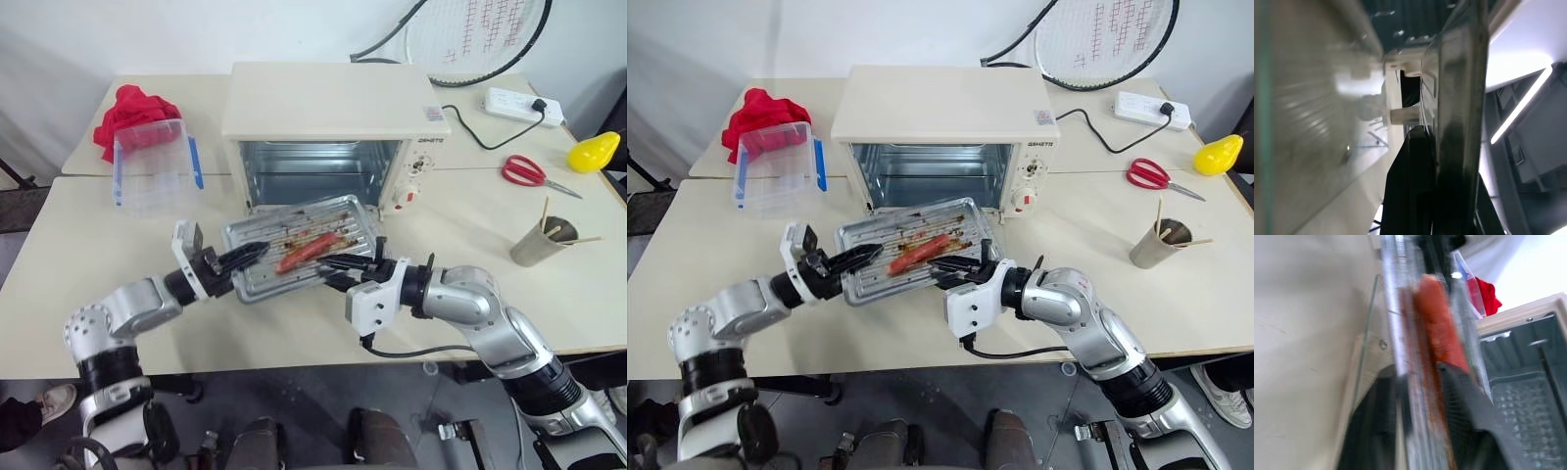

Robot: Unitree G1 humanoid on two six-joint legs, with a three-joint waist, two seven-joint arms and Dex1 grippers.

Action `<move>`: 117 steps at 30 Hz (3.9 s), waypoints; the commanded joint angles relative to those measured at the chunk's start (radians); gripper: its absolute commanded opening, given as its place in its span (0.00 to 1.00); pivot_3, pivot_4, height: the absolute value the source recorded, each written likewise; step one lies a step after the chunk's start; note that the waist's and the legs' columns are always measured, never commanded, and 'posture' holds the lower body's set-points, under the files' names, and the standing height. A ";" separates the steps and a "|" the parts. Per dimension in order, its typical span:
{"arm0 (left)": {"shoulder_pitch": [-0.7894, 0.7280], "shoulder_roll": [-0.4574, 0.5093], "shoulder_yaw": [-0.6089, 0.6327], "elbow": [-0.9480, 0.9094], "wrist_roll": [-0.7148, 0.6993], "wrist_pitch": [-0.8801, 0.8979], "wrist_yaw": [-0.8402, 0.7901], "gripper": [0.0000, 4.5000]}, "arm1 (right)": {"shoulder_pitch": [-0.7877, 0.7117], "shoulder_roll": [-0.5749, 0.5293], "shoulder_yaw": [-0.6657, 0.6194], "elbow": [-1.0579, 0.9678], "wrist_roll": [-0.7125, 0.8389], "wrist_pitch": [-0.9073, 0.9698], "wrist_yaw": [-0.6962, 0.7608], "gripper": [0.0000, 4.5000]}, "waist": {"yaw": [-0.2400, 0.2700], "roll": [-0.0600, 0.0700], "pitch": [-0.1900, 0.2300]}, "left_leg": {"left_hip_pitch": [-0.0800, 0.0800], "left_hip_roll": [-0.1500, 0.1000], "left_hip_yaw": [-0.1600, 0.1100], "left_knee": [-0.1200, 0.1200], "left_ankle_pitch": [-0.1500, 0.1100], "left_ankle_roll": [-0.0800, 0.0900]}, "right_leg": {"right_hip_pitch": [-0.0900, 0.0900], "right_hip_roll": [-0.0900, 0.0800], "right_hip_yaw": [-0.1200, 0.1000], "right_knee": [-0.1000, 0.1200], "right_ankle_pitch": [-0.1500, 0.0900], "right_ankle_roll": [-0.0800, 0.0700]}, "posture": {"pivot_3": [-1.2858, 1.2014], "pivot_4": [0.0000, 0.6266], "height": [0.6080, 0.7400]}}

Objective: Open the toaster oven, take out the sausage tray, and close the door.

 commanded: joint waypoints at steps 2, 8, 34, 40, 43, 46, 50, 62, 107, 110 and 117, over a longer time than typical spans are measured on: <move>0.109 0.111 0.033 -0.067 -0.101 -0.043 -0.119 0.00 | 0.081 -0.079 -0.131 -0.040 0.191 -0.017 0.058 0.61 | 0.000 0.000 0.000 | 0.000 -0.002 0.001 0.000 0.000 0.000 | 0.000 0.000 0.000 0.000 0.000 0.000 | 0.52 0.24 1.00; 0.341 0.216 0.131 -0.082 -0.101 -0.060 -0.293 0.00 | 0.212 -0.166 -0.269 0.122 0.400 -0.146 0.168 0.83 | 0.001 0.000 0.000 | 0.002 -0.002 0.004 -0.001 0.000 0.000 | 0.001 0.001 0.002 -0.003 0.000 -0.001 | 0.52 0.24 1.00; 0.635 -0.354 0.452 -0.556 -0.101 -0.559 -0.231 0.00 | -0.151 0.050 -0.266 0.860 0.578 0.105 0.520 0.00 | 0.012 -0.001 -0.001 | 0.002 0.000 0.008 -0.002 0.000 0.000 | 0.001 0.001 0.004 -0.007 -0.001 -0.001 | 0.52 0.24 1.00; 0.590 -0.338 0.456 -0.543 -0.101 -0.560 -0.191 0.00 | -0.153 0.073 -0.317 0.745 0.661 0.213 0.518 0.00 | 0.025 -0.001 -0.001 | 0.001 0.000 0.009 -0.001 -0.001 0.001 | 0.001 0.001 0.004 -0.007 -0.001 -0.001 | 0.52 0.24 1.00; 0.572 -0.332 0.453 -0.532 -0.101 -0.553 -0.174 0.00 | -0.139 0.060 -0.346 0.663 0.689 0.254 0.501 0.00 | 0.025 -0.001 -0.001 | 0.001 0.000 0.009 -0.001 -0.001 0.001 | 0.001 0.001 0.004 -0.007 -0.001 -0.001 | 0.52 0.24 1.00; 0.561 -0.328 0.449 -0.521 -0.101 -0.539 -0.172 0.00 | -0.145 0.047 -0.400 0.582 0.738 0.324 0.457 0.00 | 0.025 -0.001 -0.001 | 0.001 0.000 0.009 -0.001 -0.001 0.001 | 0.001 0.001 0.004 -0.007 -0.001 -0.001 | 0.52 0.24 1.00; 0.565 -0.304 0.432 -0.511 -0.101 -0.506 -0.178 0.00 | -0.193 0.054 -0.455 0.517 0.785 0.391 0.388 0.00 | 0.025 -0.001 -0.001 | 0.001 0.000 0.009 -0.001 -0.001 0.001 | 0.000 0.001 0.004 -0.007 -0.001 -0.001 | 0.52 0.24 1.00; 0.574 -0.150 0.313 -0.468 -0.101 -0.371 -0.228 0.00 | -0.099 0.018 -0.528 0.215 0.915 0.608 0.253 0.00 | 0.047 -0.001 -0.001 | -0.001 0.000 0.007 -0.002 -0.001 0.000 | -0.001 0.002 0.004 -0.007 -0.001 -0.001 | 0.52 0.24 1.00; -0.247 -0.032 -0.441 0.147 0.722 -0.111 -0.594 0.40 | 0.895 -0.117 -1.039 -0.411 1.021 0.641 0.177 1.00 | 0.079 0.000 -0.004 | 0.002 -0.003 0.017 -0.004 0.000 0.000 | 0.000 0.003 0.011 -0.010 0.001 0.001 | 0.52 0.24 1.00; -0.217 0.007 -0.440 0.054 0.759 -0.118 -0.633 0.58 | 0.876 -0.125 -1.016 -0.391 1.014 0.635 0.187 1.00 | 0.071 0.000 -0.004 | 0.002 -0.002 0.016 -0.004 0.000 0.000 | -0.001 0.004 0.011 -0.010 0.001 0.001 | 0.52 0.24 1.00; -0.076 0.212 -0.493 -0.226 0.963 -0.375 -0.888 0.99 | 0.838 -0.134 -0.952 -0.328 0.980 0.605 0.231 1.00 | 0.049 0.000 -0.004 | 0.003 0.000 0.013 -0.005 0.000 0.000 | -0.001 0.006 0.012 -0.010 0.001 0.001 | 0.52 0.24 1.00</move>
